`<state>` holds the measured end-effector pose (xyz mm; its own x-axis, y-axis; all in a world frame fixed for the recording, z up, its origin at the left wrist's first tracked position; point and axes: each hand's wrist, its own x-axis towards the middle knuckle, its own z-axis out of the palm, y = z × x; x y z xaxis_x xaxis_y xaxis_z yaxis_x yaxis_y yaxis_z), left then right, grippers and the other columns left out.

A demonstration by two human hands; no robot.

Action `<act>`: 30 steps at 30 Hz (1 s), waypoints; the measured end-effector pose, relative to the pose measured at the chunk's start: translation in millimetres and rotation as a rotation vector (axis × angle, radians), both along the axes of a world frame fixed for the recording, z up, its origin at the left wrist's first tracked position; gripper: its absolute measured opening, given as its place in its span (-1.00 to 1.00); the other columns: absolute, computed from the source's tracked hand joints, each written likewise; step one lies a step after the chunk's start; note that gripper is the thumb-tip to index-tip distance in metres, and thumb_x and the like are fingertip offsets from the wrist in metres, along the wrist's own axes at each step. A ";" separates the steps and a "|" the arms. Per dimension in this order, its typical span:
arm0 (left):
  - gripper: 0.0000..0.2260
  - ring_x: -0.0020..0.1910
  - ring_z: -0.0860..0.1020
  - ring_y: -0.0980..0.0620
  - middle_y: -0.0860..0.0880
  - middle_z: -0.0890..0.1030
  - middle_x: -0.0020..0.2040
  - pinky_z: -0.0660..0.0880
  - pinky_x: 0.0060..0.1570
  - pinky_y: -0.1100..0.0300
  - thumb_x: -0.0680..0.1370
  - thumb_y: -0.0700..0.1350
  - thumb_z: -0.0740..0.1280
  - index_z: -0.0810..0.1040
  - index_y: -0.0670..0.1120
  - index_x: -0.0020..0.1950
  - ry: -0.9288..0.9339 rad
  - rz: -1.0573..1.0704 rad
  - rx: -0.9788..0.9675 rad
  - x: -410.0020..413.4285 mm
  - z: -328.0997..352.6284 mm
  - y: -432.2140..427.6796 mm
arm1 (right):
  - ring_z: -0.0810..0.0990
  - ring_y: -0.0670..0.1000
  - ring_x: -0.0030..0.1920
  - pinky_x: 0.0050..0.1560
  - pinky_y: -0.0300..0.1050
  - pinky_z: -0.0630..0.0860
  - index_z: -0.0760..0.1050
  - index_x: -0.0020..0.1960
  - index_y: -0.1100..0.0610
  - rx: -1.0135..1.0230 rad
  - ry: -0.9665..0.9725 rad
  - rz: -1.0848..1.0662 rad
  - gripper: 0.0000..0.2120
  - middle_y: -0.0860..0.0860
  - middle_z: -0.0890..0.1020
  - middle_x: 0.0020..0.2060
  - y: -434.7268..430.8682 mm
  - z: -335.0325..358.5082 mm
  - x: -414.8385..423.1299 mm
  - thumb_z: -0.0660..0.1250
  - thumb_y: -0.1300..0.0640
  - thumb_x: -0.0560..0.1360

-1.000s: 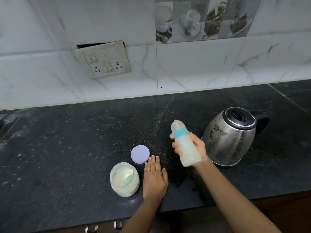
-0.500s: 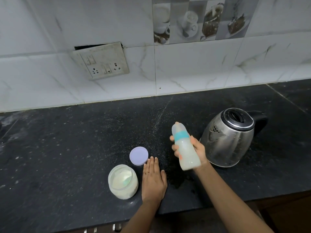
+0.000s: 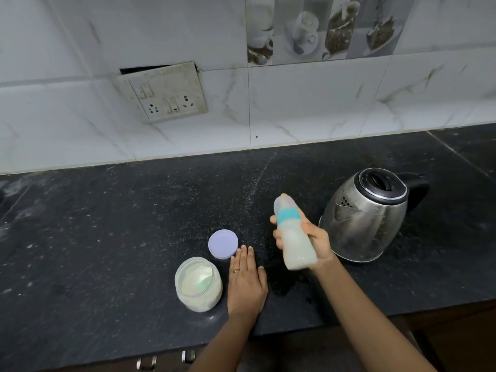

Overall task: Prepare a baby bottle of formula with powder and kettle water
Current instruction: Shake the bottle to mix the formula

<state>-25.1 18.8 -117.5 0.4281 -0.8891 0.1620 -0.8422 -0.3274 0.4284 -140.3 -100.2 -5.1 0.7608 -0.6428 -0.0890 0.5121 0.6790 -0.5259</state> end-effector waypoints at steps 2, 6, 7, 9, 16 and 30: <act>-0.49 0.44 0.32 -0.11 -0.20 0.41 0.42 -0.01 0.45 0.12 0.56 0.00 0.03 0.38 -0.23 0.42 -0.003 0.000 -0.004 -0.4 0.6 -0.5 | 0.62 0.18 -0.10 -0.09 0.10 0.61 0.30 0.41 0.19 0.107 0.028 -0.090 -0.03 0.27 0.56 0.03 -3.2 -4.9 2.3 0.66 0.20 0.09; -0.48 0.47 0.27 -0.08 -0.18 0.37 0.45 -0.06 0.46 0.14 0.57 0.02 0.01 0.34 -0.21 0.45 -0.011 -0.005 -0.020 0.7 1.2 -0.3 | 0.59 0.15 -0.17 -0.22 0.04 0.62 0.11 0.51 0.17 0.144 0.027 0.008 0.03 0.26 0.52 0.05 0.6 -8.6 -2.7 0.62 0.15 0.20; -0.47 0.47 0.26 -0.08 -0.17 0.35 0.46 -0.06 0.47 0.15 0.57 0.02 0.00 0.33 -0.21 0.46 -0.009 -0.002 -0.017 0.7 0.9 -0.3 | 0.59 0.14 -0.18 -0.24 0.03 0.62 0.09 0.52 0.16 0.129 0.027 0.006 0.02 0.25 0.52 0.07 2.8 -9.2 -2.2 0.60 0.14 0.23; -0.46 0.48 0.24 -0.07 -0.17 0.34 0.46 -0.05 0.48 0.14 0.57 0.03 -0.02 0.32 -0.20 0.46 -0.003 0.002 -0.004 0.8 0.5 -0.6 | 0.61 0.13 -0.14 -0.20 0.02 0.63 0.16 0.50 0.21 0.186 -0.003 -0.012 0.05 0.24 0.54 0.09 0.5 -6.6 3.1 0.65 0.14 0.16; -0.51 0.41 0.36 -0.13 -0.22 0.43 0.39 0.09 0.43 0.06 0.56 -0.02 0.05 0.40 -0.25 0.40 -0.018 -0.011 -0.015 0.2 0.7 0.4 | 0.58 0.08 -0.26 -0.32 -0.07 0.59 0.21 0.44 0.19 0.135 0.019 -0.017 -0.05 0.20 0.57 -0.03 1.6 -1.3 11.5 0.61 0.12 0.18; -0.50 0.42 0.35 -0.12 -0.21 0.42 0.40 0.08 0.42 0.06 0.56 0.00 0.05 0.39 -0.24 0.41 -0.022 -0.005 -0.018 0.0 0.5 0.8 | 0.53 0.07 -0.32 -0.36 -0.10 0.56 0.25 0.37 0.18 0.150 0.050 0.035 -0.22 0.22 0.53 -0.05 0.4 -17.6 7.8 0.54 0.12 0.26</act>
